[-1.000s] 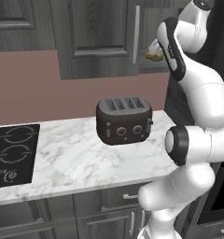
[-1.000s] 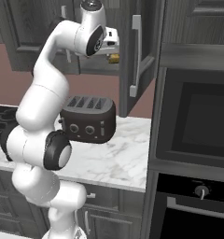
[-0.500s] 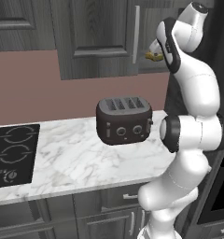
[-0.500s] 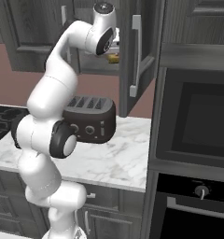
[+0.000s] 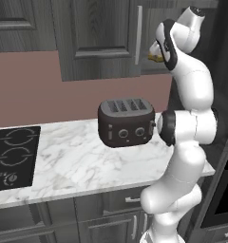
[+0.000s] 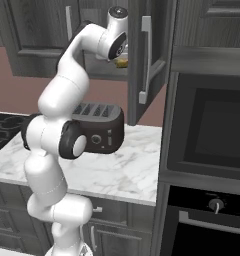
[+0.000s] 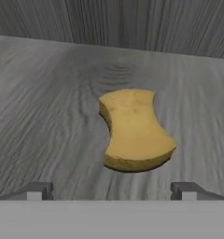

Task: Open the cabinet. Pick the sponge and place it next to the sink. Then close the cabinet.

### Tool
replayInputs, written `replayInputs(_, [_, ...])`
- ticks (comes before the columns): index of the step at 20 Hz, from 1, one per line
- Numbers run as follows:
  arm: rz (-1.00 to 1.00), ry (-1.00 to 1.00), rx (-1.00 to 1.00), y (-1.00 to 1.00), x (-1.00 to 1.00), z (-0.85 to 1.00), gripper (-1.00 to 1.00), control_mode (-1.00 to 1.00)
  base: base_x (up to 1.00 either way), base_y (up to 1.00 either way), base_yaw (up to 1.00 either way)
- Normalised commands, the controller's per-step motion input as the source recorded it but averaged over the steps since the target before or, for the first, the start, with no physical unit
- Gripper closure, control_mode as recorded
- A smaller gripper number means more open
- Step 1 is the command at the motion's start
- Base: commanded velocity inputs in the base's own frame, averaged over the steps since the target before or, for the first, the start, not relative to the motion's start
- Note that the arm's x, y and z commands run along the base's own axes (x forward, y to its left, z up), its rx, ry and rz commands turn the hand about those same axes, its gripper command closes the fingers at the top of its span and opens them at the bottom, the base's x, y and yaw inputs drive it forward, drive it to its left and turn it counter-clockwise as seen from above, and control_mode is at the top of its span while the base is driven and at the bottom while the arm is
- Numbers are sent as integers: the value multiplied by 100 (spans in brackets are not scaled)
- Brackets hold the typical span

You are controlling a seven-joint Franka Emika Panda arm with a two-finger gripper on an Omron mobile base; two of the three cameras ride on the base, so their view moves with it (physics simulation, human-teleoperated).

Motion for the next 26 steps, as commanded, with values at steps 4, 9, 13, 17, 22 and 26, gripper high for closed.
replayInputs(4, [0,0,0,-1,36,0,-100,-100,0,0,0])
replayInputs(9, [0,0,0,-2,34,0,-100,-100,0,0,0])
replayInputs(13, [0,0,0,-2,9,0,-100,-100,0,0,0])
replayInputs(17, [0,0,0,0,5,-5,-100,-100,0,0,0])
replayInputs(22, [0,0,0,0,11,-20,-100,-100,0,0,0])
replayInputs(26, [0,0,0,0,6,-35,-100,-100,0,0,0])
